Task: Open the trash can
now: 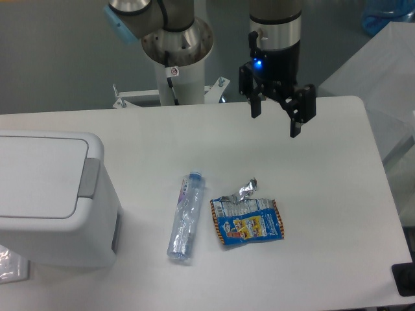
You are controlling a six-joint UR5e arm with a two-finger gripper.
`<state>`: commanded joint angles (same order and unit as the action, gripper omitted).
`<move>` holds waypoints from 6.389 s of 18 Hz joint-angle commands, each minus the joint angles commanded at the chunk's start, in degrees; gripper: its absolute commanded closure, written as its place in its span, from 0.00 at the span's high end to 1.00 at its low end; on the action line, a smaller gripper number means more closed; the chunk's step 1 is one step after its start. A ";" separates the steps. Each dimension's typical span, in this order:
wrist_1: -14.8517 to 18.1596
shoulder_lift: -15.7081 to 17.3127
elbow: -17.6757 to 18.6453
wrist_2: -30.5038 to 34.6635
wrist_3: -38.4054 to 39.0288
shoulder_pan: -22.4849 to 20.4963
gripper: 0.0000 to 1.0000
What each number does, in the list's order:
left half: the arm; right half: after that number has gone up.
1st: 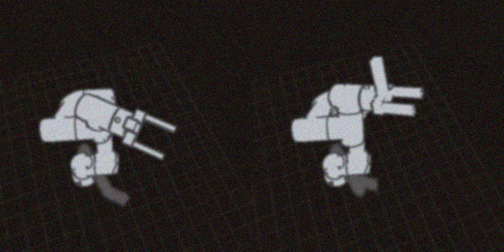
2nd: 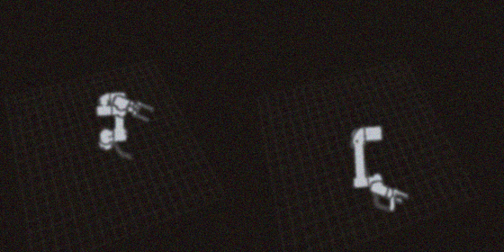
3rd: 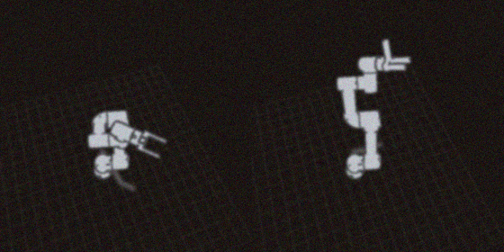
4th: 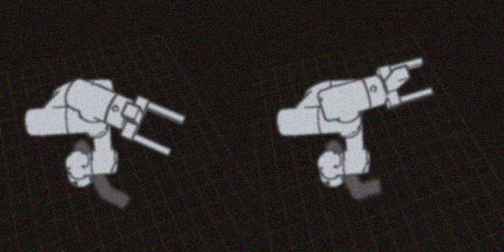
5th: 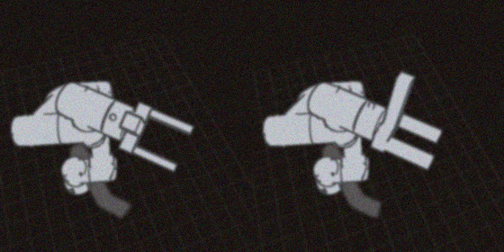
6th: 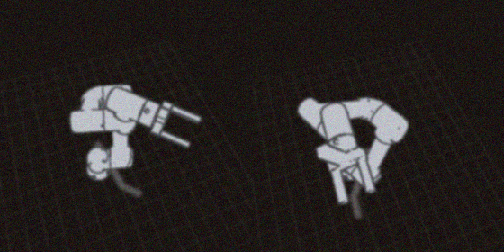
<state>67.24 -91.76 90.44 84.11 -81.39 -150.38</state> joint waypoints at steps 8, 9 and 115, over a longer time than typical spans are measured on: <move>0.00 -0.53 -1.05 -3.78 4.20 0.00 1.00; 0.00 -0.53 -1.05 -3.78 5.26 0.00 1.00; -15.74 -8.70 -6.77 2.62 63.50 18.72 1.00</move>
<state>51.50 -100.46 83.67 86.73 -17.89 -131.66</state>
